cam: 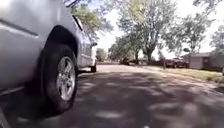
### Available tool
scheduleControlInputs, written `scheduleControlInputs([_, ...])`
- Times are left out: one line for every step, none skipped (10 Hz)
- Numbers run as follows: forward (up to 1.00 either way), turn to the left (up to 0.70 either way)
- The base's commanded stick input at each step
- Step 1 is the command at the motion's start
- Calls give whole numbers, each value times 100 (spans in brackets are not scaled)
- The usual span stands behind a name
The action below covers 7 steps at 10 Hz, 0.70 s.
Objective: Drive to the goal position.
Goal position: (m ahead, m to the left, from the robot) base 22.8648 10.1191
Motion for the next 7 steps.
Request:
scheduleControlInputs([100, 3])
scheduleControlInputs([100, 3])
scheduleControlInputs([100, 3])
scheduleControlInputs([100, 2])
scheduleControlInputs([100, 2])
scheduleControlInputs([100, 2])
scheduleControlInputs([100, 2])
